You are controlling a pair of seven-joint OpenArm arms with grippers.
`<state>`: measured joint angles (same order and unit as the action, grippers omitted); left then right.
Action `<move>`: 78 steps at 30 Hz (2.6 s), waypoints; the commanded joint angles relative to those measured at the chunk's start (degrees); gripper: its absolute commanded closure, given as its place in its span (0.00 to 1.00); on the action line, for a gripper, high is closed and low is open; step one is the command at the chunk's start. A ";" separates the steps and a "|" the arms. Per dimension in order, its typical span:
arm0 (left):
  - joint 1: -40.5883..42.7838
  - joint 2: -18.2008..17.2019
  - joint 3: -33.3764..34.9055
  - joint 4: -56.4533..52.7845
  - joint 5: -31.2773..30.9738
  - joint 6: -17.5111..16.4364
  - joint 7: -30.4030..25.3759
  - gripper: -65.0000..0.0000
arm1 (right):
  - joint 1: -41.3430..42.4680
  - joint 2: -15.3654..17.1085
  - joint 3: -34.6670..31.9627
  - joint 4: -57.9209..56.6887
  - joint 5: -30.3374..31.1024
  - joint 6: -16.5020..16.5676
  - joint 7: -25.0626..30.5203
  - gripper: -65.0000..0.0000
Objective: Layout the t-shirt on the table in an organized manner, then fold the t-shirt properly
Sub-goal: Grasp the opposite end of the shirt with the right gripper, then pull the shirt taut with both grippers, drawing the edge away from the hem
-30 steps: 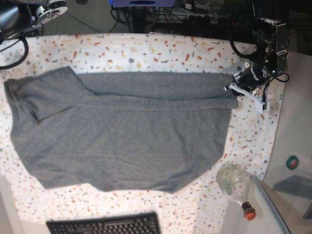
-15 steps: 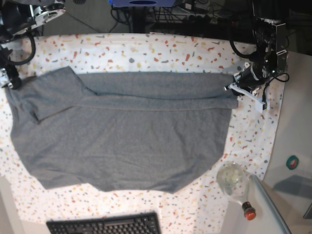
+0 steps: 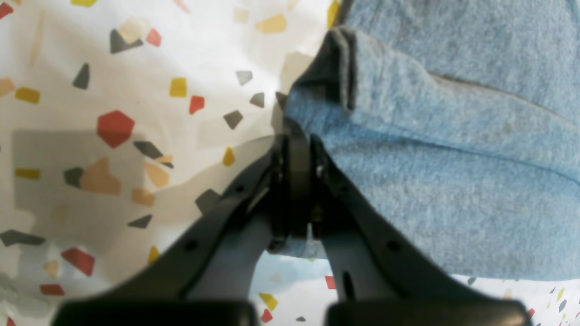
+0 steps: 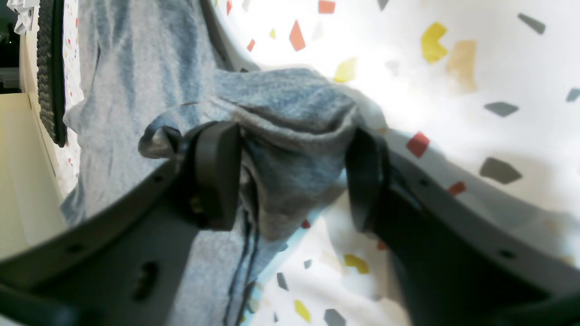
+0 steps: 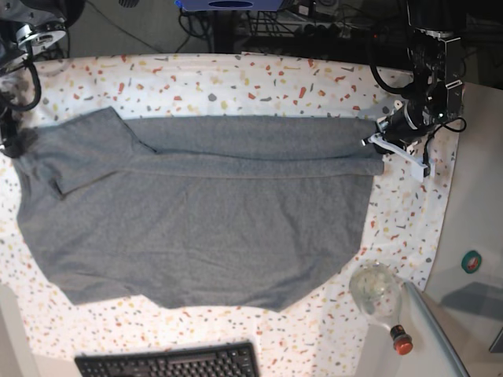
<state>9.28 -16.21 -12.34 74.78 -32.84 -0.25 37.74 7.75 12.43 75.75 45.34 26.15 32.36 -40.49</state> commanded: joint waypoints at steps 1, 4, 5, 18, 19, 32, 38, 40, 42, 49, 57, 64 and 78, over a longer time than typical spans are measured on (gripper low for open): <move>0.08 -0.63 -0.01 0.60 0.71 0.38 0.37 1.00 | 0.12 0.45 -0.01 0.15 -1.40 -0.67 -1.22 0.62; 0.26 -0.54 0.07 0.78 0.71 0.38 0.37 1.00 | -0.06 0.45 -0.10 0.15 -1.32 1.36 -2.28 1.00; 0.35 -0.54 -0.19 0.95 0.71 0.38 0.55 1.00 | -0.06 0.54 -0.10 0.24 -1.32 1.97 -4.04 1.00; -3.87 1.66 -5.11 21.70 0.62 0.47 22.62 1.00 | 8.03 4.15 -3.09 27.76 -1.58 -14.73 -30.41 1.00; -5.98 2.36 -6.26 21.44 0.62 0.47 24.55 1.00 | 9.26 4.67 -5.55 26.88 -1.58 -16.32 -30.32 1.00; -1.06 3.50 -10.39 24.43 0.62 0.47 31.58 1.00 | 6.10 8.72 -11.17 20.02 -1.14 -18.07 -32.17 1.00; 7.82 3.94 -14.87 27.50 0.62 0.21 30.44 1.00 | -2.17 8.28 -11.17 19.58 -1.14 -12.36 -29.53 1.00; 10.63 3.94 -14.17 27.41 0.62 0.21 27.01 1.00 | -4.28 7.66 -11.26 19.58 -1.23 -10.78 -27.51 1.00; 12.83 3.86 -13.11 26.54 0.62 0.21 23.85 1.00 | -6.03 7.13 -11.26 19.58 -1.40 -9.99 -25.66 1.00; 14.50 3.50 -11.97 17.57 0.71 0.21 19.10 1.00 | -8.67 5.90 -11.44 15.45 -1.58 -9.99 -17.05 1.00; 15.29 3.50 -11.88 17.13 0.71 0.21 16.29 1.00 | -8.85 5.90 -11.44 15.19 -1.58 -9.99 -16.52 1.00; 15.38 3.50 -11.88 17.13 0.80 0.47 15.93 1.00 | -8.85 5.90 -11.35 15.10 -1.67 -10.43 -16.43 1.00; 16.17 3.86 -12.58 17.57 0.71 0.47 18.48 0.30 | -9.02 5.82 -10.73 15.54 -1.67 -10.51 -16.96 0.56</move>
<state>25.12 -11.73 -24.56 91.39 -31.90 0.16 56.34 -1.50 16.82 64.75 59.72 23.79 21.93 -58.06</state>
